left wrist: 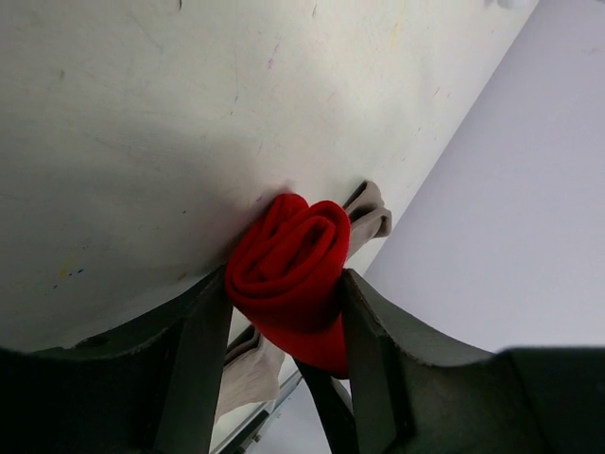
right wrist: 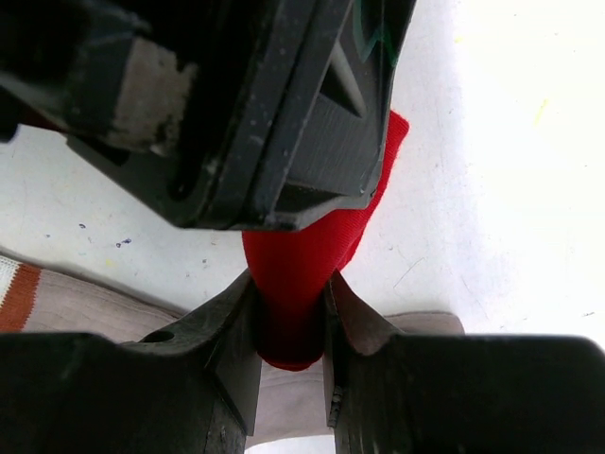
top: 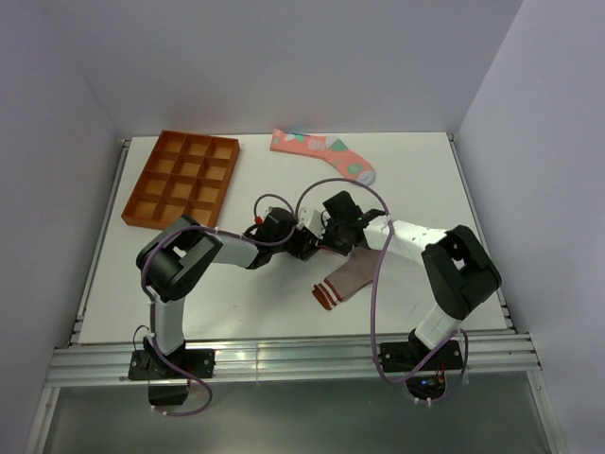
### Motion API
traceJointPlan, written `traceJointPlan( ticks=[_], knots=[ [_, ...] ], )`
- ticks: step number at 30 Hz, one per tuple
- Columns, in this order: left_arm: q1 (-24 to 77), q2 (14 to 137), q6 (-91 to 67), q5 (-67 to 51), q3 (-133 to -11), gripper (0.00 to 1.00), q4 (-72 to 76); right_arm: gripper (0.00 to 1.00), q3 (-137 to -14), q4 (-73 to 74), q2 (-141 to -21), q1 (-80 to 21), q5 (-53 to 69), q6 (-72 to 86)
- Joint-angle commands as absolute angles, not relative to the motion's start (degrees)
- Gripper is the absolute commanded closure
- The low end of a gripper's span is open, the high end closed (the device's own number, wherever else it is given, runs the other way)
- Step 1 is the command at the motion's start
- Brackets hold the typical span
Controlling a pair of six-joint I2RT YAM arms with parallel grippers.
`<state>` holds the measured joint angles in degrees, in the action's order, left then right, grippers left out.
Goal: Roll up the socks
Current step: Pick up the sock at the center of the board.
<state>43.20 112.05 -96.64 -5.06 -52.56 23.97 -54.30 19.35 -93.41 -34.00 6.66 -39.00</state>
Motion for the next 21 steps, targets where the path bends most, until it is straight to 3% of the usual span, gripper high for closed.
traceJointPlan(
  ticks=[1, 15, 18, 21],
  knots=[
    [44.3, 114.6, -96.4, -4.5, -49.7, 0.46, 18.1, 1.0, -62.4, 8.1, -91.5, -35.0, 12.3, -34.3],
    [44.4, 116.0, -97.0, -7.4, -50.8, 0.49, 21.1, 1.0, -64.0, 7.7, -93.0, -35.8, 14.0, -33.0],
    [44.4, 116.9, -96.8, -7.8, -51.5, 0.55, 21.2, 1.0, -63.9, 8.1, -92.9, -35.9, 14.6, -33.3],
    [44.4, 117.6, -96.8, -8.3, -52.0, 0.68, 21.2, 1.0, -63.5, 7.9, -93.0, -35.9, 14.5, -33.6]
  ],
)
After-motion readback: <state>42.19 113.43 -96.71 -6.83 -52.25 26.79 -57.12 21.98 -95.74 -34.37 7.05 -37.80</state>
